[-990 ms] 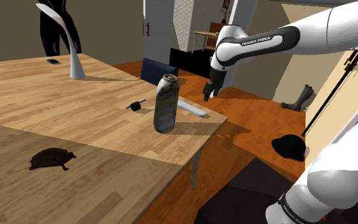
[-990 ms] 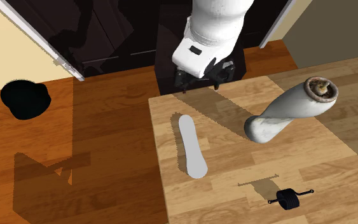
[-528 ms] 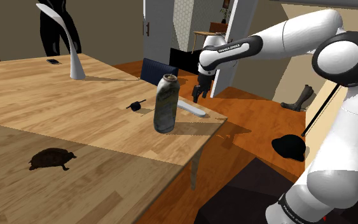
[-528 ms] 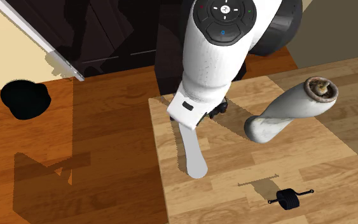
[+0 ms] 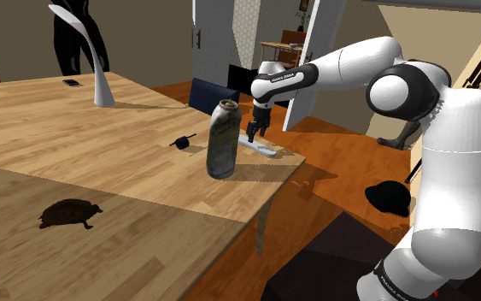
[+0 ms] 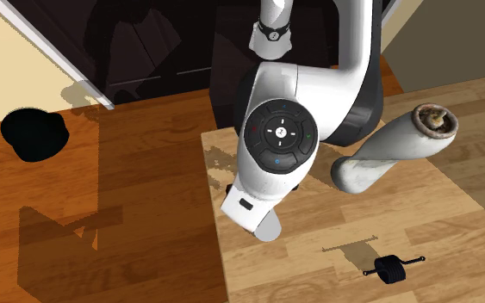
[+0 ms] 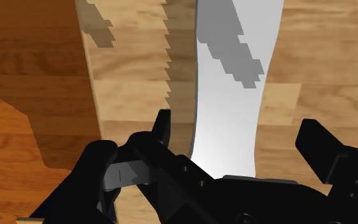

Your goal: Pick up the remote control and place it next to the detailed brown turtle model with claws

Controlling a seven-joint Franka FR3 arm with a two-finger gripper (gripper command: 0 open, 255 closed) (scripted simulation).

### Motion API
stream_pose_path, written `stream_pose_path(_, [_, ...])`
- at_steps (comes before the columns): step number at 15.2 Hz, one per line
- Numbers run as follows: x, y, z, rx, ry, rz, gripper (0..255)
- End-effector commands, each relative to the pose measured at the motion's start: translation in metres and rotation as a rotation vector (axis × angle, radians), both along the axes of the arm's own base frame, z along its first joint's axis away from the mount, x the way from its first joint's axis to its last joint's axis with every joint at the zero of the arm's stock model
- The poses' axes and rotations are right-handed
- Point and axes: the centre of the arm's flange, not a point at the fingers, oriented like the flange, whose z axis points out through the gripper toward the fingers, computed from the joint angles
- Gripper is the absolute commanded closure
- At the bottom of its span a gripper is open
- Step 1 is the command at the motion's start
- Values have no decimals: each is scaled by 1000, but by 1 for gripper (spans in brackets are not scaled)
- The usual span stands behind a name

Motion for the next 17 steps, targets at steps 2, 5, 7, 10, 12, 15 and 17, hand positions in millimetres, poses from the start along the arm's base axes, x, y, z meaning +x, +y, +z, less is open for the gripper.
stream_pose_path(2, [1,0,-15,0,0,1,0])
stream_pose_path(5, [1,0,-34,0,0,1,0])
stream_pose_path(7, [1,0,-34,0,0,1,0])
stream_pose_path(10, [1,0,-34,0,0,1,0])
stream_pose_path(12, [1,0,-34,0,0,1,0])
stream_pose_path(15, [1,0,-34,0,0,1,255])
stream_pose_path(17, [1,0,-34,0,0,1,255])
